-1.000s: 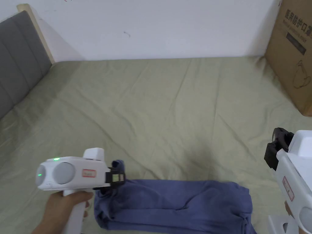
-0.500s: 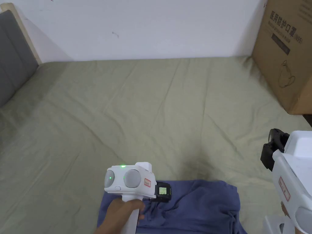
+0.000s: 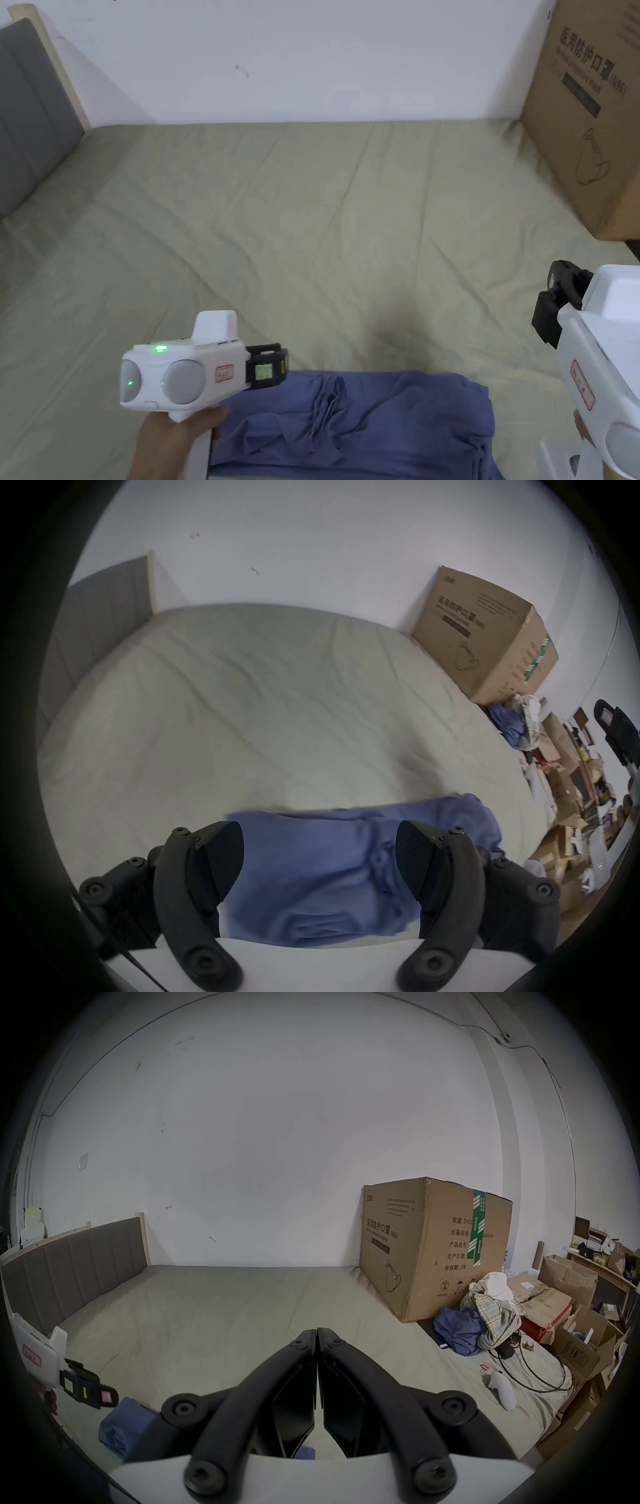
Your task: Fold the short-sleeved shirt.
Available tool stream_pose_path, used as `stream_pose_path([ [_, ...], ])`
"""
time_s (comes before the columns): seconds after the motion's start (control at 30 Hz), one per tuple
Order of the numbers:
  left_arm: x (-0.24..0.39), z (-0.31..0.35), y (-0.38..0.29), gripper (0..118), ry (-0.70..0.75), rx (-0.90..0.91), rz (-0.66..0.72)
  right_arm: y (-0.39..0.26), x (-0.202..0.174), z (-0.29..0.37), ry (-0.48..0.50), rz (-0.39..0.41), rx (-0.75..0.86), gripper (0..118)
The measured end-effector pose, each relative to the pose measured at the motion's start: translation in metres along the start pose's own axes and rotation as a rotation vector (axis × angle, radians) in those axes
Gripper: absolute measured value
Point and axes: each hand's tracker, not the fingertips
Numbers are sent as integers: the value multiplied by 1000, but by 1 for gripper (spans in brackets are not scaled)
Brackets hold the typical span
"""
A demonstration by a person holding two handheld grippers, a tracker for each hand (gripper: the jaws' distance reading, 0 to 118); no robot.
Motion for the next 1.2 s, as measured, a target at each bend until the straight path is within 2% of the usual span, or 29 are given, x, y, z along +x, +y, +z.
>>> stream_pose_path([
  [0.07, -11, -4, -5, 82, 37, 13, -9, 0, -1, 0, 4, 3, 1, 0],
  [0.1, -16, -7, -9, 72, 44, 18, -8, 1, -2, -1, 3, 6, 2, 0],
  [0.17, -23, -14, -20, 27, 39, 36, -20, 0, -2, 0, 6, 0, 1, 0],
  [0.2, -24, -18, -25, 13, 24, 43, -30, 0, -3, 0, 6, -2, 0, 0],
  [0.27, -22, -29, -35, 0, 20, 13, -52, 0, -3, 0, 3, -2, -1, 0],
  [0.63, 37, -59, -90, 0, -134, -121, -178, -3, 1, -1, -9, 8, -12, 0],
  [0.93, 79, -73, -97, 0, -153, -134, -211, -6, 7, 2, -25, 5, -19, 0],
  [1.07, 74, -70, -89, 0, -184, -130, -153, -8, 8, 2, -29, 3, -25, 0],
  [1.2, 44, -42, -65, 0, -292, -71, -13, -7, 8, 0, -25, 3, -25, 0],
])
